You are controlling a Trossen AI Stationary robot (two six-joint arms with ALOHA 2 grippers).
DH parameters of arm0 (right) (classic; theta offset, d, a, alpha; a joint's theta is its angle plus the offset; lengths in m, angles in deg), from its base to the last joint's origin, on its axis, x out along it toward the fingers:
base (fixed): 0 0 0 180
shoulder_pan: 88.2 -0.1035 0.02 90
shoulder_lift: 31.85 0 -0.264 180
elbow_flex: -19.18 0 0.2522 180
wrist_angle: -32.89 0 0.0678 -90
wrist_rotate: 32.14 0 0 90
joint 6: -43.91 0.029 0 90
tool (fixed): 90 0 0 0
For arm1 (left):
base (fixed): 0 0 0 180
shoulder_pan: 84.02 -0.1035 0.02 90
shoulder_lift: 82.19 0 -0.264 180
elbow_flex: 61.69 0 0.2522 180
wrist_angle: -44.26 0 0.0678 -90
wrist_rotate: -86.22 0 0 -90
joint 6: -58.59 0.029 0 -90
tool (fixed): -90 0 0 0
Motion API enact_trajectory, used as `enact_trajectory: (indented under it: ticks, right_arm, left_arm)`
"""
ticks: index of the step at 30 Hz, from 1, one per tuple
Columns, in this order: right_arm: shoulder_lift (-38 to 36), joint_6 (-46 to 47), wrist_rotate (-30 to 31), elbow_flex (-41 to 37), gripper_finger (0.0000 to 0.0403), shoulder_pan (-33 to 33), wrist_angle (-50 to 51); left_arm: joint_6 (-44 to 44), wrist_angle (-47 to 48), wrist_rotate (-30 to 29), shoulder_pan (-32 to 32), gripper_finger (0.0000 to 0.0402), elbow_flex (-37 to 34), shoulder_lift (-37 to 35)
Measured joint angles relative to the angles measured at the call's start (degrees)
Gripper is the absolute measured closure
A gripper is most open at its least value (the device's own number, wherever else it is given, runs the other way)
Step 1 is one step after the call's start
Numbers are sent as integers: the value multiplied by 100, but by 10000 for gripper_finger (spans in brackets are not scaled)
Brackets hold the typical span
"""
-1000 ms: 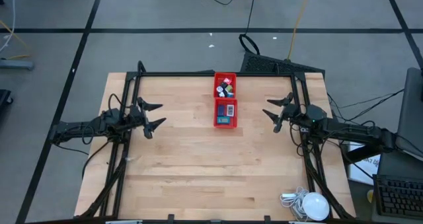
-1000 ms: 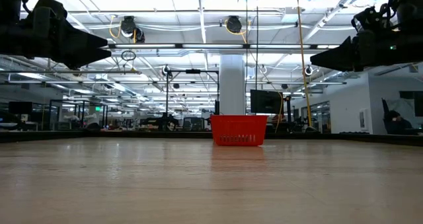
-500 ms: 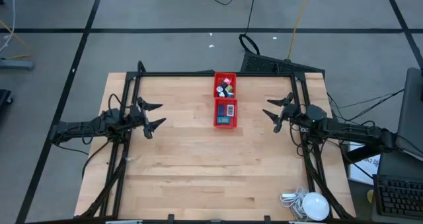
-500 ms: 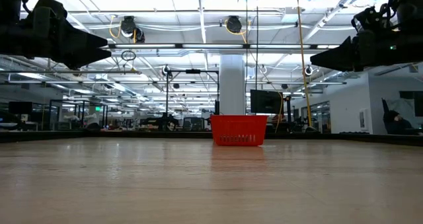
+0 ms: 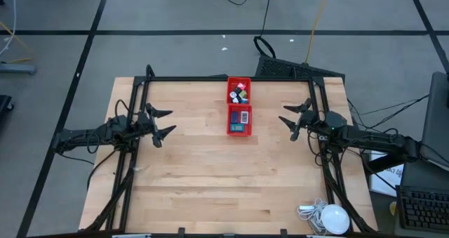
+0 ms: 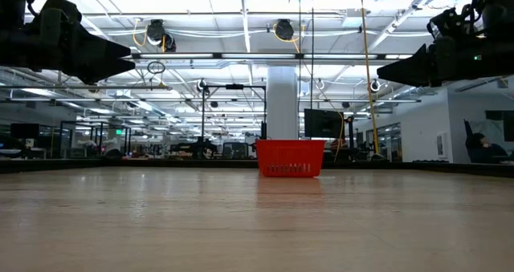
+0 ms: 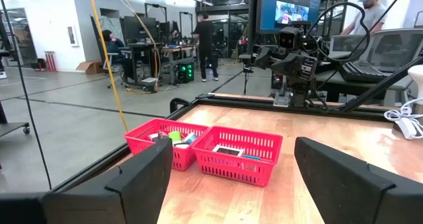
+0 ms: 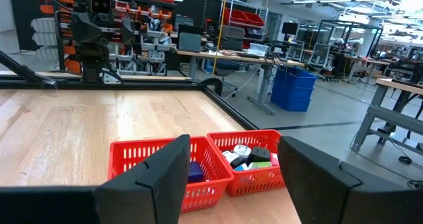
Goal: Pick & Place Office items
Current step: Return to Home Position
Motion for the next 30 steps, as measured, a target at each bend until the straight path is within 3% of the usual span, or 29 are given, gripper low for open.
enact_trajectory:
  ticks: [30]
  right_arm:
    - [0, 0, 0, -1, 187, 1, 2]
  left_arm:
    - [0, -1, -1, 0, 86, 0, 0]
